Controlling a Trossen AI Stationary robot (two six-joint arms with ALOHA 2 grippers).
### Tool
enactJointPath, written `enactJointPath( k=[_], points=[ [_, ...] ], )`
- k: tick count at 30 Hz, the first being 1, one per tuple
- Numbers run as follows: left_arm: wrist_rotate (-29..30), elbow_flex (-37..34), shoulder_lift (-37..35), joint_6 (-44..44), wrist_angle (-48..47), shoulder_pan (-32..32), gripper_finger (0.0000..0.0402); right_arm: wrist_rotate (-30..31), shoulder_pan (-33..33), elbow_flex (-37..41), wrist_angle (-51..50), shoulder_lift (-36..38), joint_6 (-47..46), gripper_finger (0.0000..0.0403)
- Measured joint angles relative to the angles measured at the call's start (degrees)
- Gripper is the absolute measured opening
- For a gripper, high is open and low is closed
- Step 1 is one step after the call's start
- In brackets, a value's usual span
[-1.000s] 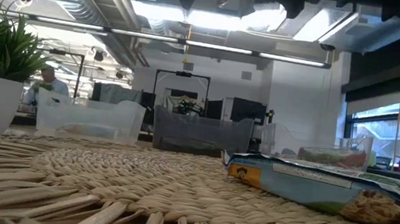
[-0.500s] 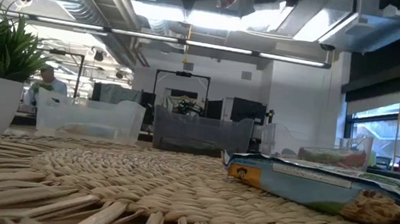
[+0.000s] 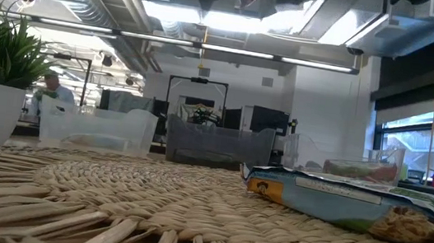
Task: Pick and place Granola Bars by type
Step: Put the red granola bar into the right transparent bin
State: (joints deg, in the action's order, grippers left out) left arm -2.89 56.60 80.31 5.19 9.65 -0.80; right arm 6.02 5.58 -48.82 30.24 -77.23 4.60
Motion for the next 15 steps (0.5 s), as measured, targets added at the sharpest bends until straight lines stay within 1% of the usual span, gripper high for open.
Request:
enactJointPath(
  k=[5, 9, 11, 15],
  points=[
    [-2.0, 0.0, 0.0, 0.0, 0.0, 0.0, 0.0088, -0.1, 0.0, 0.0, -0.4, 0.1, -1.7, 0.0251],
    [-2.0, 0.0, 0.0, 0.0, 0.0, 0.0, 0.0088, 2.0, 0.0, 0.0, -1.0, 0.1, -5.8, 0.0251],
    [-2.1, 0.0, 0.0, 0.0, -0.1, 0.0, 0.0088, 2.4, 0.0, 0.0, -1.0, 0.2, -6.1, 0.025],
    [-2.3, 0.0, 0.0, 0.0, -0.1, 0.0, 0.0088, 2.4, 0.0, 0.0, -1.0, 0.1, -6.3, 0.0231]
  ],
)
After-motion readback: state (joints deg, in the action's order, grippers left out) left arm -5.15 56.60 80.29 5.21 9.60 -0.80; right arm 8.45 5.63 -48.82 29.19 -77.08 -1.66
